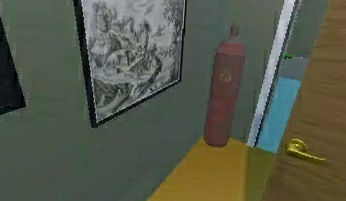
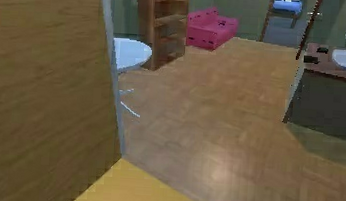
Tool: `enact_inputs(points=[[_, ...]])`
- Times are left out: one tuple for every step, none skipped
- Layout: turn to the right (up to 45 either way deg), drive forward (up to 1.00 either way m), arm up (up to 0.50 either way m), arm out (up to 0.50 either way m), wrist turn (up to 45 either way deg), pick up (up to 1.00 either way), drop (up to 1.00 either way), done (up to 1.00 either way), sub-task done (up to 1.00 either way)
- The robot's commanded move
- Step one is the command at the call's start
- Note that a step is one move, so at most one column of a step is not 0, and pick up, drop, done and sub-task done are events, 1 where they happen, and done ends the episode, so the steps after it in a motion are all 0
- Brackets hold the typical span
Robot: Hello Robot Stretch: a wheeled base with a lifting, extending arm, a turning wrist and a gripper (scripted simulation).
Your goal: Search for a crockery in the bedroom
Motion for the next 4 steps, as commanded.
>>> enact_inputs(points=[[45.0,0.00,0.00,0.00,0.0,0.00,0.00,0.00,0.00],[45.0,0.00,0.00,0.00,0.0,0.00,0.00,0.00,0.00],[24.0,0.00,0.00,0.00,0.0,0.00,0.00,0.00,0.00],[0.0,1.00,0.00,0.00,0.0,0.00,0.00,0.00,0.00]])
